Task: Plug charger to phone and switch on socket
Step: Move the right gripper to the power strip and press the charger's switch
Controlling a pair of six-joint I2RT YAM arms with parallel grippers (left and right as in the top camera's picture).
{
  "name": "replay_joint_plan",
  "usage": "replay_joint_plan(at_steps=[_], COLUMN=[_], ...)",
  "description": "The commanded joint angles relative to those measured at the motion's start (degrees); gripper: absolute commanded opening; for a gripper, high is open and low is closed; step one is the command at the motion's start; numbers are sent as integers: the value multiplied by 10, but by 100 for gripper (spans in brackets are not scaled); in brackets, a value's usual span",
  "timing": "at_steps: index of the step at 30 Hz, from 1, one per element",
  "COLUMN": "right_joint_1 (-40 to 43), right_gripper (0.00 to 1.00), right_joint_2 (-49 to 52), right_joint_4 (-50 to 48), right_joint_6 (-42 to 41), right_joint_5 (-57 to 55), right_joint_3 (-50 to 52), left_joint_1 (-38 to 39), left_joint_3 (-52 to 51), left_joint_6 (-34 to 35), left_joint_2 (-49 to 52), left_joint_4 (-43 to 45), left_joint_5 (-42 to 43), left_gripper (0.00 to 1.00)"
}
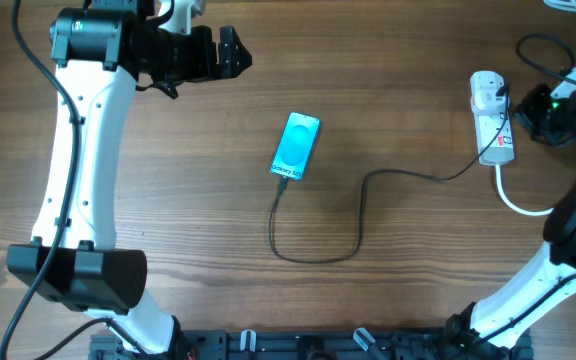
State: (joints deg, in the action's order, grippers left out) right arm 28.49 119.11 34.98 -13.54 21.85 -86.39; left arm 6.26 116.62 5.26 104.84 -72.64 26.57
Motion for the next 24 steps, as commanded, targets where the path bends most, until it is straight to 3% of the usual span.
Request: replay_joint_plan(at_steps=[1, 24], right_joint_1=[-5, -44], right_gripper=[4, 4], right_joint_2=[20, 45], right_joint_4=[-5, -35], right_joint_6=[14, 16], right_joint_5=[-3, -29], right_joint_3=[-2, 18], left_joint_1=[0, 0], left_joint_3=[-2, -2], left_joint_6=[-1, -1], left_joint_2=[5, 5], left_joint_4=[0, 0], left_joint_5=[-5, -5], left_gripper=[100, 100])
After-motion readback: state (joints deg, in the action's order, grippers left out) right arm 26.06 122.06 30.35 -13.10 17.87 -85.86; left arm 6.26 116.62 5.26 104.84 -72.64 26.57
